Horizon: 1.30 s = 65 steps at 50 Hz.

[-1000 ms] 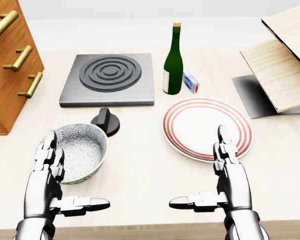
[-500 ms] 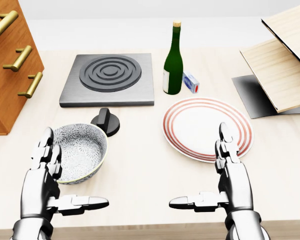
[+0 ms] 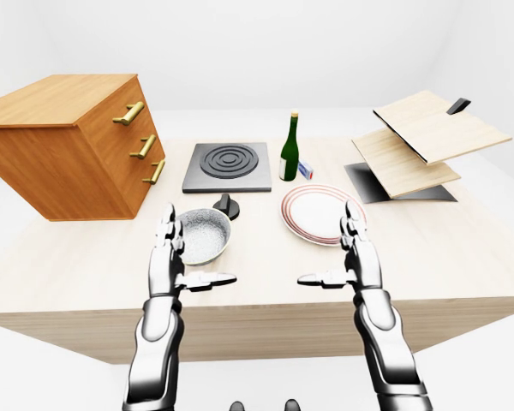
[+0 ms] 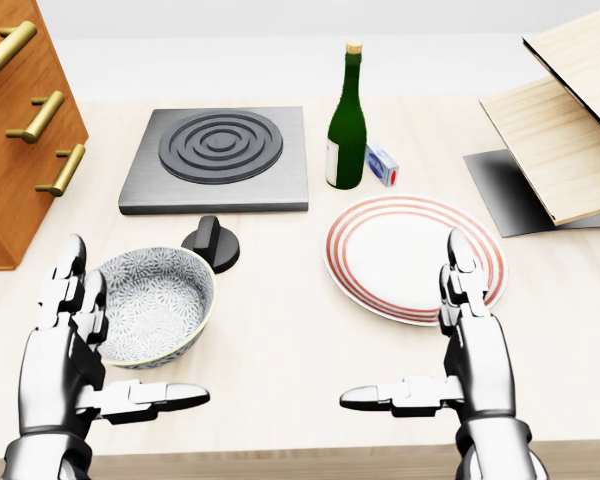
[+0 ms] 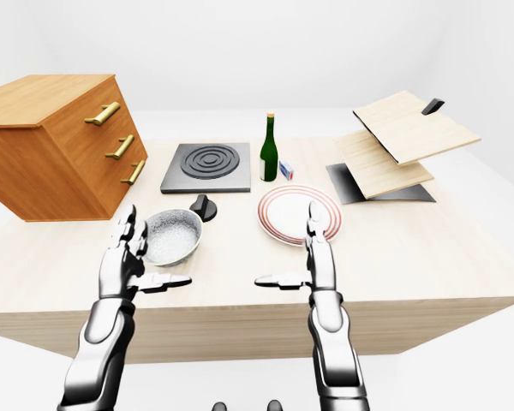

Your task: Pick up the akita bowl and put it on the plate.

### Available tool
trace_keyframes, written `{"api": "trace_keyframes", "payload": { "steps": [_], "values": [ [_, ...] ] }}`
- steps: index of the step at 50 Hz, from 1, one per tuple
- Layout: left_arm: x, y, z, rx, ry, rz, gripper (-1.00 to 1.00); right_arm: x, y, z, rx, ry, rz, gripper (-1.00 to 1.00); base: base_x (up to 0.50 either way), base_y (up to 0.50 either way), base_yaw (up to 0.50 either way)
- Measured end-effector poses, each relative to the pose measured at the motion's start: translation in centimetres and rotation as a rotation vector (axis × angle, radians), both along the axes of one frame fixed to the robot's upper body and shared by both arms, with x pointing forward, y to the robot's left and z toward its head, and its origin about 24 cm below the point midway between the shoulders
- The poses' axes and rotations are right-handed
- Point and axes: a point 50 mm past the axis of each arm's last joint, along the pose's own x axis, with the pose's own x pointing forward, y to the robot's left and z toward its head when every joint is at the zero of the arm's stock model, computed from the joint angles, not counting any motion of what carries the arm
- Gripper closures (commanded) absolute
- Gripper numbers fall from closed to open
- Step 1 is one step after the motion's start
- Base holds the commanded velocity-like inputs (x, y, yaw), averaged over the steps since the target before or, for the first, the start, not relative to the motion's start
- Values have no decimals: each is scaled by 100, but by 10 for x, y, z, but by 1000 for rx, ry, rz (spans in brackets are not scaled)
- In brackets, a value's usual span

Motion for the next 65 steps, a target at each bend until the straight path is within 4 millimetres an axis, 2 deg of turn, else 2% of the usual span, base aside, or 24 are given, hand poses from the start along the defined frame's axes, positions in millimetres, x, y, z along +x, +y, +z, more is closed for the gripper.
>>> {"api": "trace_keyframes", "payload": {
  "steps": [11,28,38,45,55,60,65],
  "values": [
    [-5,0,20,37,-82,3,-100,-1,-1,14,-34,-50,-21,-100,0,0,0],
    [-19,0,64,96,-277,18,-100,-3,-1,36,-86,-124,-45,-100,0,0,0],
    [-29,4,87,123,-382,46,-100,-5,0,41,-98,-148,-50,-100,0,0,0],
    [-34,9,96,133,-423,70,-100,-5,0,43,-96,-154,-52,-100,0,0,0],
    [-46,25,113,157,-502,143,-100,-6,0,43,-96,-155,-56,-100,0,0,0],
    [-57,47,114,168,-500,243,-100,-6,-1,42,-96,-154,-64,-100,0,0,0],
    [-64,61,113,176,-492,310,-100,-6,-2,42,-96,-153,-70,-100,0,0,0]
  ]
}}
